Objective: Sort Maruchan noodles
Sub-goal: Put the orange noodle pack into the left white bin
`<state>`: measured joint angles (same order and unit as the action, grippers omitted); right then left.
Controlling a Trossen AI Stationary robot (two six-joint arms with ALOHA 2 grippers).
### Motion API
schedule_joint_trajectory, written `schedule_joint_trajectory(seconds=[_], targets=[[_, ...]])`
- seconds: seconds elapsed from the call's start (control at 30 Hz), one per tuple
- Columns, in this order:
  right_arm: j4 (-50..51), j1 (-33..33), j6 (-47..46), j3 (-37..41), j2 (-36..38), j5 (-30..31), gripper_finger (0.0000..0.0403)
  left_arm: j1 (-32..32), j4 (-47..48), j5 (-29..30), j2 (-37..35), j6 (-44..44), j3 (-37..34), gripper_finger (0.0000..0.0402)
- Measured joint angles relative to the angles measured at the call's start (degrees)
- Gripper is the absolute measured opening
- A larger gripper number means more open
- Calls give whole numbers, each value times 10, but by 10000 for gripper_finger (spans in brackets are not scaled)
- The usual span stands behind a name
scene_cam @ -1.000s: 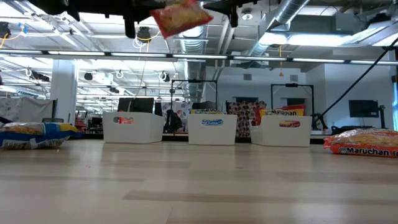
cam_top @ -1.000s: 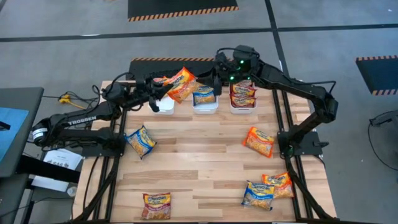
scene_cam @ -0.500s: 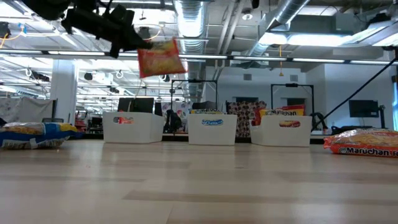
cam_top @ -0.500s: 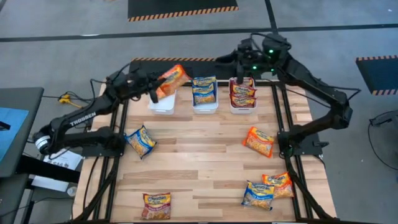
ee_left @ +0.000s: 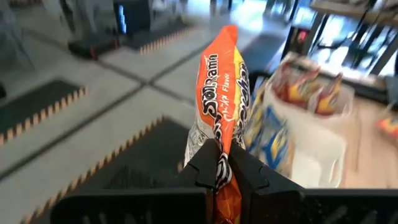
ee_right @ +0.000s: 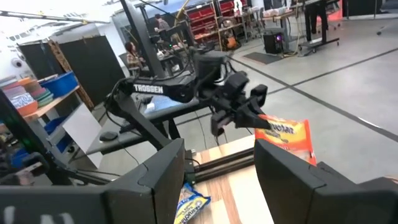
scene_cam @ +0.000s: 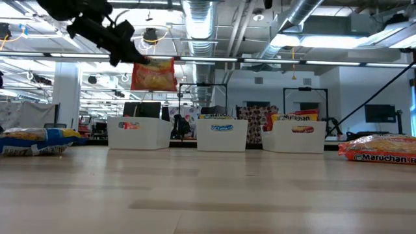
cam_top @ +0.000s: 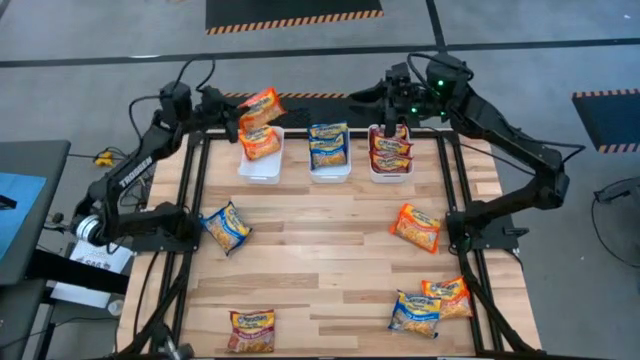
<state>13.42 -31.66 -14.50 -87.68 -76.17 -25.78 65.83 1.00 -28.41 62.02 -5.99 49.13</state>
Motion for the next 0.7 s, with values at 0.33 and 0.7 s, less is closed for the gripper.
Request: schedule_joint_trajectory(seconds=[0.33,0.7], targets=[[13,0,0,0,0,2,219,30,170,8,100,-51,76,0],[27,0,-6,0,0,3,219,29,266,-6,154,-54,97,0]])
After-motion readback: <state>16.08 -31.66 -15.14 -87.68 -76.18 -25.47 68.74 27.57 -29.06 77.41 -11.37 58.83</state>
